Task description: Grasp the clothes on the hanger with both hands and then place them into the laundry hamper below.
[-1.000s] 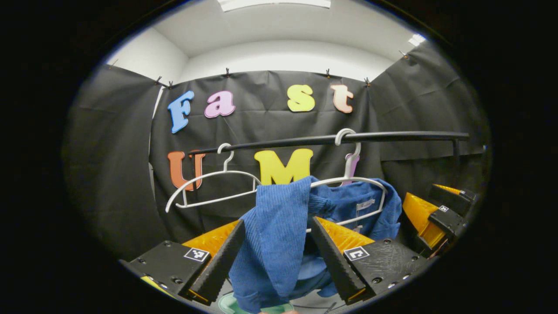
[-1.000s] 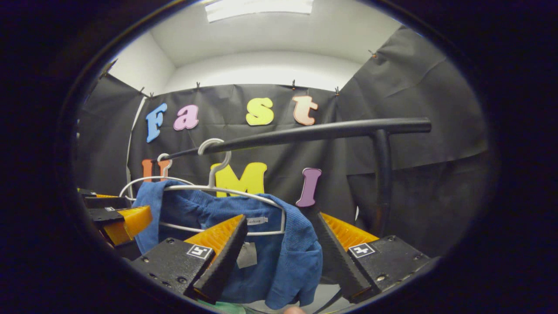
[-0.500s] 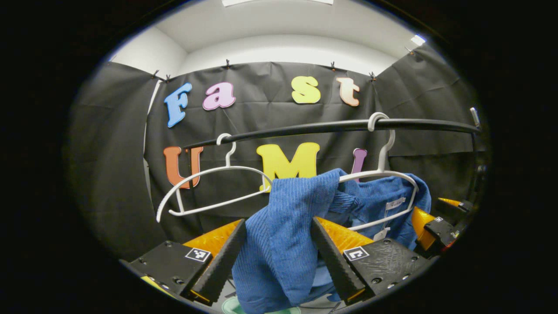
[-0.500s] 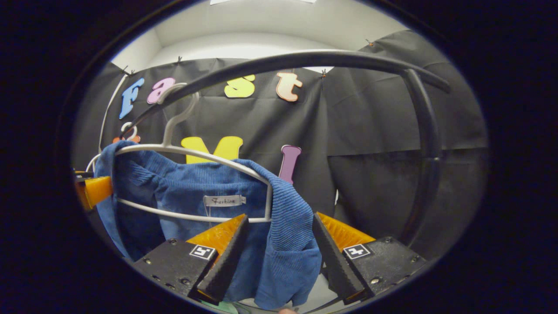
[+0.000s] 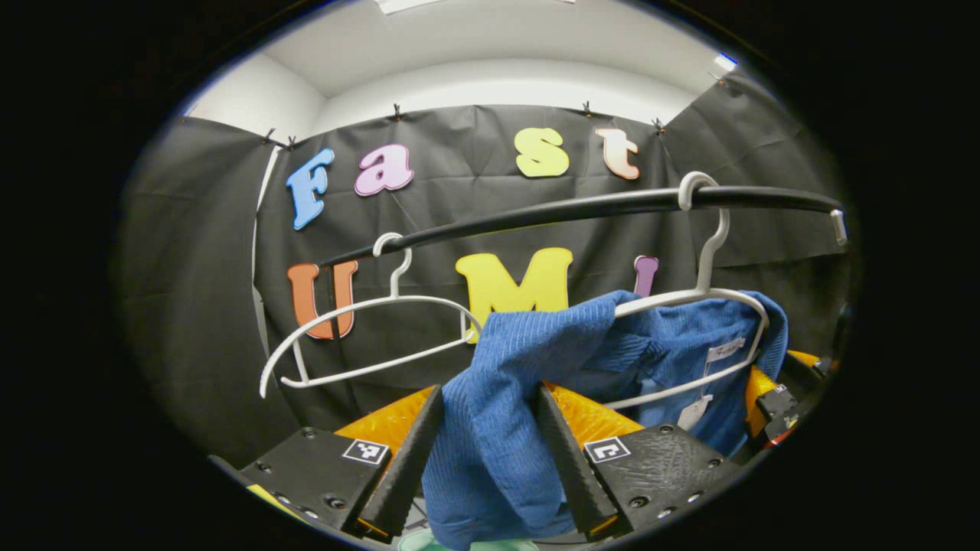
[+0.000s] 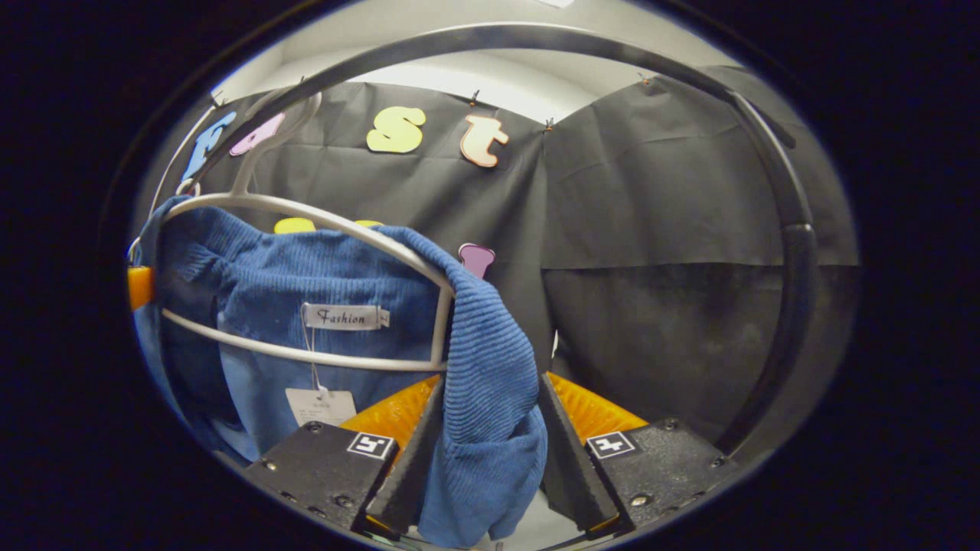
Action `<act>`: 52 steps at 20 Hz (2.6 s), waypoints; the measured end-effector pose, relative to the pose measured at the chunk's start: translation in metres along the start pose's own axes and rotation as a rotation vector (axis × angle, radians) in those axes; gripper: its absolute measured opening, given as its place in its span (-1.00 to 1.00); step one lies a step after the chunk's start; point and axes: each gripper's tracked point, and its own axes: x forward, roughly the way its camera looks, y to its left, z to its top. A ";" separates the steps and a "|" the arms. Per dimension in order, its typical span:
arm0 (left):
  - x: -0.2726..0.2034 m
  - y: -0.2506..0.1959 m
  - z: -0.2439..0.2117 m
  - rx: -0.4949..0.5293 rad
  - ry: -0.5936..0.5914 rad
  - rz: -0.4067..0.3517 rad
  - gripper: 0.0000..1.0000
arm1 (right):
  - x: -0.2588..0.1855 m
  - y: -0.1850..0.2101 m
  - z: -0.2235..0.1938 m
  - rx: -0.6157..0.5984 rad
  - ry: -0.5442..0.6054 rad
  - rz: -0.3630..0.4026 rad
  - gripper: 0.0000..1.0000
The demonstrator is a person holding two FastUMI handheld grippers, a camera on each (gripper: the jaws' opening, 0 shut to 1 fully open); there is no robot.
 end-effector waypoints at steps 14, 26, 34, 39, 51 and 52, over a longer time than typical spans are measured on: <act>0.012 0.000 -0.002 0.110 -0.045 0.149 0.59 | 0.038 0.000 0.003 0.033 0.000 -0.034 0.55; 0.007 0.001 0.005 0.046 -0.011 -0.124 -0.65 | 0.017 -0.014 0.007 0.122 0.047 -0.023 -0.70; -0.033 0.017 0.036 -0.092 0.031 -0.301 -0.99 | 0.009 -0.020 0.013 0.177 0.070 -0.023 -0.74; -0.052 0.029 0.058 -0.164 0.045 -0.432 -0.99 | -0.001 -0.016 0.019 0.193 0.070 0.008 -0.77; -0.070 0.070 0.095 -0.254 0.168 -0.700 -0.92 | -0.044 -0.014 0.051 0.167 0.045 0.125 -0.77; -0.070 0.069 0.094 -0.213 0.189 -0.708 -0.98 | -0.043 -0.016 0.053 0.155 0.042 0.126 -0.77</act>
